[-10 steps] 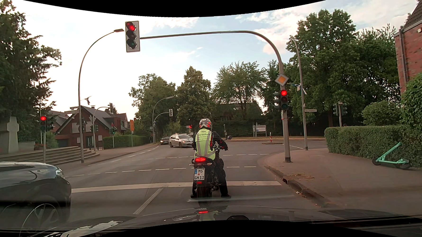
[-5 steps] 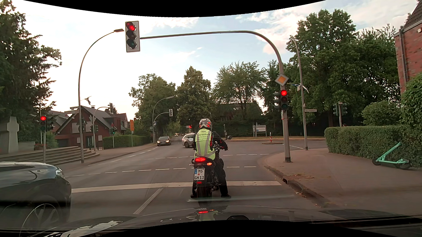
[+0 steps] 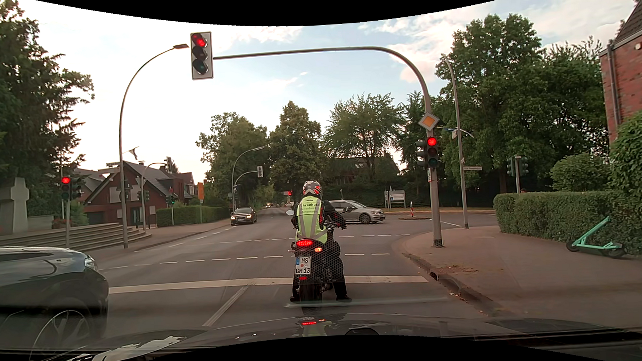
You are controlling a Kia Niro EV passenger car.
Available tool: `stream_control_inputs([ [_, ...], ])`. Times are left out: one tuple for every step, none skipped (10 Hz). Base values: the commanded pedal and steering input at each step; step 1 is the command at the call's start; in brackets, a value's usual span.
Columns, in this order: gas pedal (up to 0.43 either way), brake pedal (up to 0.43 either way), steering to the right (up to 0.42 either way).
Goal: Follow the waypoints while adhering to traffic rules and regulations
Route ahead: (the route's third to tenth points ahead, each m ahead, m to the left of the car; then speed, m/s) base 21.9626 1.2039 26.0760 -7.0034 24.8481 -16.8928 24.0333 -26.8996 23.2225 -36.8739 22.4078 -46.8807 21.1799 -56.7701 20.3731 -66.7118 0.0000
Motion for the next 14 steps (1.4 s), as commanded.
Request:
stream_control_inputs([
  [0.0, 0.0, -0.016],
  [0.0, 0.0, -0.016],
  [0.0, 0.0, -0.016],
  [0.0, 0.0, -0.016],
  [0.0, 0.0, -0.016],
  [0.0, 0.0, -0.016],
  [0.0, 0.0, -0.016],
  [0.0, 0.0, -0.016],
  [0.0, 0.0, -0.016],
  [0.0, 0.0, -0.016],
  [0.0, 0.0, -0.016],
  [0.0, 0.0, -0.016],
  [0.0, 0.0, -0.016],
  [0.0, 0.0, -0.016],
])
